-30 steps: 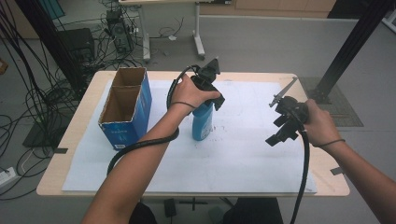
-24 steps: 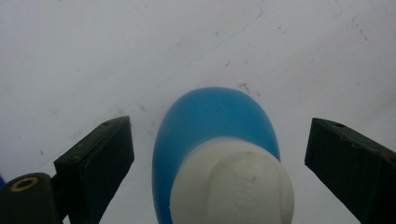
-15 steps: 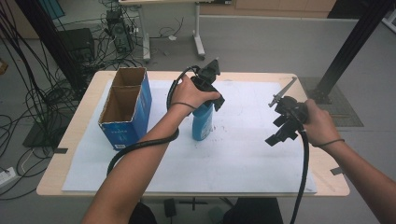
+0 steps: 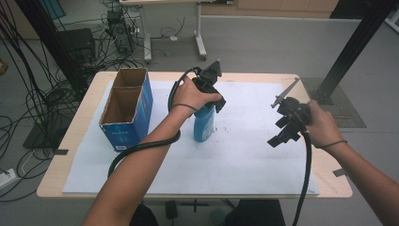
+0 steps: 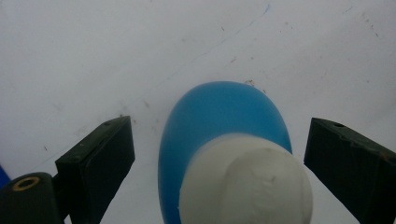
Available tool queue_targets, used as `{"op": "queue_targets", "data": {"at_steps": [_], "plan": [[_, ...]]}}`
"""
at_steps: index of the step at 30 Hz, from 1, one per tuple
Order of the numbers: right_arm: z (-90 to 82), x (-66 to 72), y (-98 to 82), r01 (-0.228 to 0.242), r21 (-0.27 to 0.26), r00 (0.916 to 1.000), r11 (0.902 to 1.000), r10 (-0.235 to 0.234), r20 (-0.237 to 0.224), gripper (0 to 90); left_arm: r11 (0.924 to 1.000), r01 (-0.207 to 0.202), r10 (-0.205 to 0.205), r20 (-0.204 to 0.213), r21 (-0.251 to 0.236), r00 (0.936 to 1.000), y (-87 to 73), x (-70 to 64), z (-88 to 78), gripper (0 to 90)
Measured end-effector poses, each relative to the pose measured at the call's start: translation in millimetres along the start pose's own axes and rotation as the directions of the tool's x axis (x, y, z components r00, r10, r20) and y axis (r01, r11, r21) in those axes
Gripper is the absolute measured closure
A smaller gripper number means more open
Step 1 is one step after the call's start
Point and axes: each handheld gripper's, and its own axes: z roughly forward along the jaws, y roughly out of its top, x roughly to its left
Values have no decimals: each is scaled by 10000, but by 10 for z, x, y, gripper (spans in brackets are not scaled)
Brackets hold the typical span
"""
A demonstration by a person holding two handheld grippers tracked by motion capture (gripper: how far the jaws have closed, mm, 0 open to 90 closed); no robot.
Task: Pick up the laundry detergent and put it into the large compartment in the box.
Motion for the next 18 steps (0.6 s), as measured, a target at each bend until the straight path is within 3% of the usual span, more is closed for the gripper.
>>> {"op": "queue_targets", "data": {"at_steps": [18], "plan": [[9, 0, 1, 17, -34, 10000, 10000, -17, -26, 76, 9998, 108, -106, -80, 151, 9999, -7, 27, -22, 244]]}}
